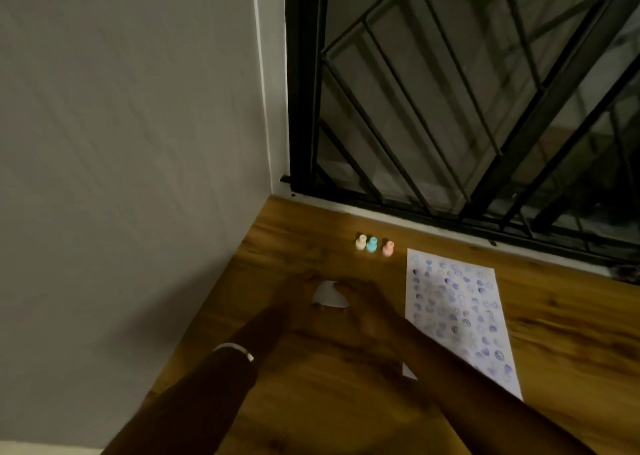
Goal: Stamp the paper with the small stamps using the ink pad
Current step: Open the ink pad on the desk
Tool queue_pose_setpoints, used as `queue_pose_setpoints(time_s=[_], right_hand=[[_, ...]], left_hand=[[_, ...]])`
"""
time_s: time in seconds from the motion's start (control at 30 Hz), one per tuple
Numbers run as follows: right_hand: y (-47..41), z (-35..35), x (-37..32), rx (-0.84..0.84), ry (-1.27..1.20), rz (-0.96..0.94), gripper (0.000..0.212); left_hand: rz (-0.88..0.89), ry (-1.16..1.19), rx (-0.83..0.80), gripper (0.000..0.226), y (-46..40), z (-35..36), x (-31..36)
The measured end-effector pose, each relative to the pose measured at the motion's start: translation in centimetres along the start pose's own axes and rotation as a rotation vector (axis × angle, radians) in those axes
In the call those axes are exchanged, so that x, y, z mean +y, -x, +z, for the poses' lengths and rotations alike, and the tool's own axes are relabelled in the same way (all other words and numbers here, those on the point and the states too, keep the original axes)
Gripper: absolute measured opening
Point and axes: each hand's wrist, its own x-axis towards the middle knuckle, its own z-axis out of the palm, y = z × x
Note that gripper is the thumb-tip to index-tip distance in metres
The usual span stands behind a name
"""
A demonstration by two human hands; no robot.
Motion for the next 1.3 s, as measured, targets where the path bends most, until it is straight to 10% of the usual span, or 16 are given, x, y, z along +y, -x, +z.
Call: queue_pose_setpoints(time_s=[0.23,0.63,1.3], right_hand=[[3.3,2.4,1.1,0.132,0.064,-0.123,0.052],[2.9,-1.1,1.0,-0.117,-0.254,-0.063,0.044],[-2.5,-1.4,1.4,0.23,-0.278,0.131,0.023]], left_hand=[[0.136,-0.185,0.087,0.07,3.5,3.3,-0.7],[0.122,-0.028,0.043,0.048,3.9,1.1,-0.5],[-0.017,0.183,0.342,0.031,-0.3,1.3,0.1]])
